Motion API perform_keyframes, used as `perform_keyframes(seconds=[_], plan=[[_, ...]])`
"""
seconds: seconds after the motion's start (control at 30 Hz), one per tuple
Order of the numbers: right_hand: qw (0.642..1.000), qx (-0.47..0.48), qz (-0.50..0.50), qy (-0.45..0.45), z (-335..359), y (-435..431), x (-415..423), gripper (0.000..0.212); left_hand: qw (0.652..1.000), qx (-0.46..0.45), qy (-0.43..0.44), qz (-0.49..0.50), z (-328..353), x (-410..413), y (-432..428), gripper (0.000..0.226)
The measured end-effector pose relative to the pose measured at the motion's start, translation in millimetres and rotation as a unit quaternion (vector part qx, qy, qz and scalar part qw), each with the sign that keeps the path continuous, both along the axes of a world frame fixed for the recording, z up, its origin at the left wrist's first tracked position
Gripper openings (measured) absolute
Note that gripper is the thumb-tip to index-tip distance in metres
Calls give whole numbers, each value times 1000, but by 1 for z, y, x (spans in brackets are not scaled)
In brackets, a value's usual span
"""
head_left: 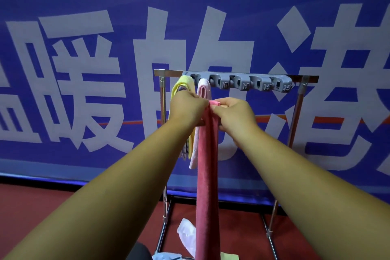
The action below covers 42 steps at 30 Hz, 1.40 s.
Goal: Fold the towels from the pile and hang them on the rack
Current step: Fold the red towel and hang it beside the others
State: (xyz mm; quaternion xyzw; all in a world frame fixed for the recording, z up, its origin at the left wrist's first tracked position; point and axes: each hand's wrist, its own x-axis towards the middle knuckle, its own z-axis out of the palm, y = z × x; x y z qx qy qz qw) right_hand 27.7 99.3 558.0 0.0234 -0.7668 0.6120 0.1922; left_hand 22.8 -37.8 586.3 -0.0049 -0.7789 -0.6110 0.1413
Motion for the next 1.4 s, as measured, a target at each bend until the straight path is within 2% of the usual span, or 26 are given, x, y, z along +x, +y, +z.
perform_keyframes(seconds=[0.1,0.2,0.37,0.5,0.67,0.8,0.9,1.0,1.2,1.3,1.4], plan=[[999,50,-8,17,1,-1,3,10,1000,-16,-11,-24,1,0,0,12],[996,85,-27,18,0,2,6,13,997,-37,-15,-61,1,2,1,24],[995,80,-56,11,-1,3,6,17,993,-93,27,-65,-9,-4,1,32],[995,70,-62,19,0,-1,9,18,992,-114,20,-50,-9,-11,1,37],[993,83,-69,41,2,-3,14,27,994,-94,19,-60,-7,-12,1,40],[991,123,-43,35,2,0,16,35,996,-41,9,-83,-8,-10,0,39],[991,127,-5,38,1,1,19,44,996,-33,40,-69,-10,-9,-2,38],[993,115,27,30,0,1,20,45,995,-43,68,-54,-10,-7,-5,32],[998,37,51,14,1,10,15,28,993,-16,57,-99,-6,-4,-13,28],[996,-27,80,-9,7,12,18,27,993,-16,51,-104,-11,-10,-21,41],[988,-111,106,-17,14,15,20,30,991,-13,26,-132,-15,-12,-30,70]])
